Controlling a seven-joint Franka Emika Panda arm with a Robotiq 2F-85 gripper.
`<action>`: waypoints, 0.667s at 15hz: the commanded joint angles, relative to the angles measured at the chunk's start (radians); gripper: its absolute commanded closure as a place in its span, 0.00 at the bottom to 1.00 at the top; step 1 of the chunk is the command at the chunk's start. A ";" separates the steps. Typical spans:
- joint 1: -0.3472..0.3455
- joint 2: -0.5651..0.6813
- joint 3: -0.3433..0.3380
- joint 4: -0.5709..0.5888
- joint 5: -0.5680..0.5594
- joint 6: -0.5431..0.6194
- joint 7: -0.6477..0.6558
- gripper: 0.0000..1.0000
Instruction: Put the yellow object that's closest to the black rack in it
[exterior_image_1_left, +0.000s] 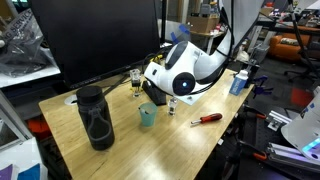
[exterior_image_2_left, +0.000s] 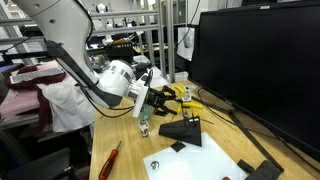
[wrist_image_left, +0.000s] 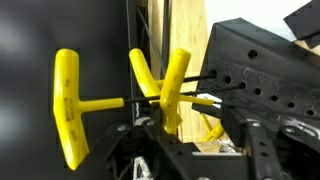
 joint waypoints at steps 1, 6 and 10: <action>-0.038 0.021 0.026 0.016 0.027 0.048 -0.029 0.05; -0.041 0.035 0.024 0.023 0.016 0.060 -0.010 0.00; -0.043 0.038 0.024 0.029 0.000 0.074 0.016 0.00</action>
